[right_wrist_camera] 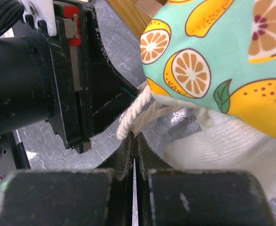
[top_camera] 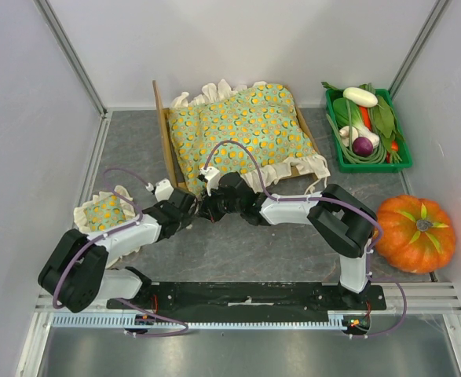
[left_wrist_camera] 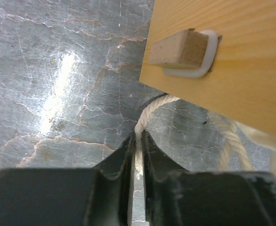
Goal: Set up the pet bed
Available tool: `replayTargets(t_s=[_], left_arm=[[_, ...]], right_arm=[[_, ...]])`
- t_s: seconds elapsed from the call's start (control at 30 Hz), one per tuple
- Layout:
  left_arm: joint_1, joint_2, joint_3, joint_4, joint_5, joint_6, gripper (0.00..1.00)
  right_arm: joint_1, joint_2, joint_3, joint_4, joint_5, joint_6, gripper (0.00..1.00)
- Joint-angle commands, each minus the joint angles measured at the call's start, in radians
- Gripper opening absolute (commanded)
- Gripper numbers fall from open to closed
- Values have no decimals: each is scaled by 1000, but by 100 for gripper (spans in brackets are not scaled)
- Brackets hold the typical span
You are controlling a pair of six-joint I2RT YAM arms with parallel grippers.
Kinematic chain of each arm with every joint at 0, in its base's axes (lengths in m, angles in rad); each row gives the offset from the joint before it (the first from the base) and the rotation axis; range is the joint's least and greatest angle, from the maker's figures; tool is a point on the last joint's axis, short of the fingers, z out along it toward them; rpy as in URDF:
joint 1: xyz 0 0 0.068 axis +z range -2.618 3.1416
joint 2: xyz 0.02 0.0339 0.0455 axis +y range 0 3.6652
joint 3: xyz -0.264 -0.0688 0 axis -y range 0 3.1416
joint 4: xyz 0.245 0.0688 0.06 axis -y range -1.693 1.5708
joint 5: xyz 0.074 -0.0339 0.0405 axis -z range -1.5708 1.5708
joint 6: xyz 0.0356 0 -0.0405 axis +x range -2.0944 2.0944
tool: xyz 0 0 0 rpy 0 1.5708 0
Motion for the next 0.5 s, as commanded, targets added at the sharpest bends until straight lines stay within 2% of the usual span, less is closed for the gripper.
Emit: replayTargets(t_s=[0.0,0.03,0.23,0.37,0.4,0.47], left_arm=[[-27,56,-12,-23,13,-17,5],[-27,55,-9,-28,9,-18,2],[-27,-19,11,-112,-18,-18,2],[-13,-186,32,-240,-66,-32,2],[-3,-268,34,-255,-75,-21,2],[62,-339,32,-273,-61,12,2]], right_arm=[[-3,3,45,36,-12,0,0],[-3,3,47,31,-14,-3,0],[-15,-31,33,-25,26,-29,0],[-27,-97,16,-91,65,-76,0],[-30,-109,14,-107,72,-84,0],[-38,-134,13,-142,83,-102,0]])
